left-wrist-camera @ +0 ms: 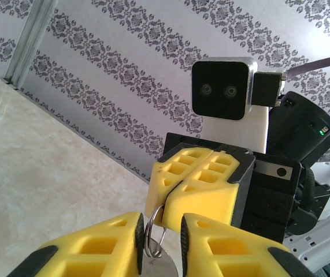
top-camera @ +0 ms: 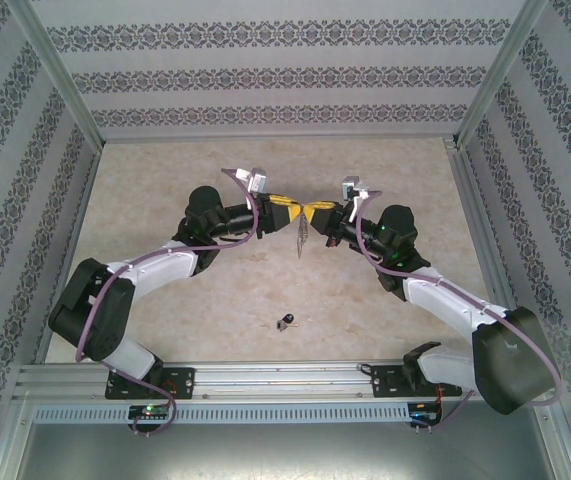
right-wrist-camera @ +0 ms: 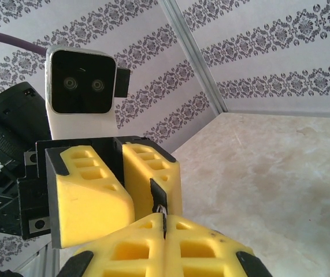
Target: Put the keys on the keyring
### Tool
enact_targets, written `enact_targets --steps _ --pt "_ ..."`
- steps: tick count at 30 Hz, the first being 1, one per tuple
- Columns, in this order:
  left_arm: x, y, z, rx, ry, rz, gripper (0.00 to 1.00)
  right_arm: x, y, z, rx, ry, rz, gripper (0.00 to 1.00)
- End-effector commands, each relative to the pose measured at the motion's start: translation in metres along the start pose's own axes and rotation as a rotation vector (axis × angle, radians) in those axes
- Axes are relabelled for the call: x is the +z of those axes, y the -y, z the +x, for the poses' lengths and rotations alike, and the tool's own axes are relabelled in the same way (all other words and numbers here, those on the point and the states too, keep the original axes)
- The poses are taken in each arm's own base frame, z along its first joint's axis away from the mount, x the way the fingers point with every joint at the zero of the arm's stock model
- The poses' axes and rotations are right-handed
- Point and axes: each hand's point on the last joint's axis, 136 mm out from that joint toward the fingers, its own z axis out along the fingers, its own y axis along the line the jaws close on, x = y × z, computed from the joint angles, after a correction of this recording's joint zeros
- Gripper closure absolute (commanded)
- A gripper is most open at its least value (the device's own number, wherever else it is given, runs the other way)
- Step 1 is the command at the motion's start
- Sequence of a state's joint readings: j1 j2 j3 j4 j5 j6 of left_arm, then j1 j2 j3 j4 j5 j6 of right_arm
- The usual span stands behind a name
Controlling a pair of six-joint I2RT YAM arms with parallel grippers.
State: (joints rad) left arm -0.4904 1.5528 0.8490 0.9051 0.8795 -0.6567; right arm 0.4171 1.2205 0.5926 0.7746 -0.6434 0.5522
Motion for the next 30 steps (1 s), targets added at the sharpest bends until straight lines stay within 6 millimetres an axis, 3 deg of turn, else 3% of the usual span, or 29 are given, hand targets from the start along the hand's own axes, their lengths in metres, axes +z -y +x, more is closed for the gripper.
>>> enact_targets --steps 1,6,11,13,14,17,23,30 --pt "0.002 0.015 -0.014 0.034 0.032 0.079 0.76 0.005 -0.013 -0.015 -0.036 0.048 -0.043 1.00" --pt "0.003 0.015 -0.011 0.019 0.027 0.098 0.80 0.005 -0.014 -0.016 -0.037 0.049 -0.041 1.00" --pt "0.002 0.017 -0.011 0.022 0.029 0.110 1.00 0.005 -0.011 -0.016 -0.029 0.048 -0.028 1.00" --pt "0.002 0.018 -0.011 0.031 0.029 0.106 1.00 0.003 -0.005 -0.017 -0.016 0.052 0.004 0.94" --pt "0.001 0.018 -0.012 0.036 0.027 0.100 1.00 -0.001 -0.001 -0.018 -0.009 0.060 0.025 0.84" --pt "-0.002 0.021 -0.012 0.071 0.013 0.082 1.00 -0.014 0.011 -0.022 0.015 0.085 0.085 0.64" --pt "-0.005 0.020 -0.006 0.172 -0.068 0.018 1.00 -0.036 0.020 -0.019 0.050 0.079 0.173 0.61" --pt "-0.007 0.017 0.003 0.293 -0.189 -0.016 1.00 -0.039 0.014 -0.006 0.073 0.014 0.158 0.59"
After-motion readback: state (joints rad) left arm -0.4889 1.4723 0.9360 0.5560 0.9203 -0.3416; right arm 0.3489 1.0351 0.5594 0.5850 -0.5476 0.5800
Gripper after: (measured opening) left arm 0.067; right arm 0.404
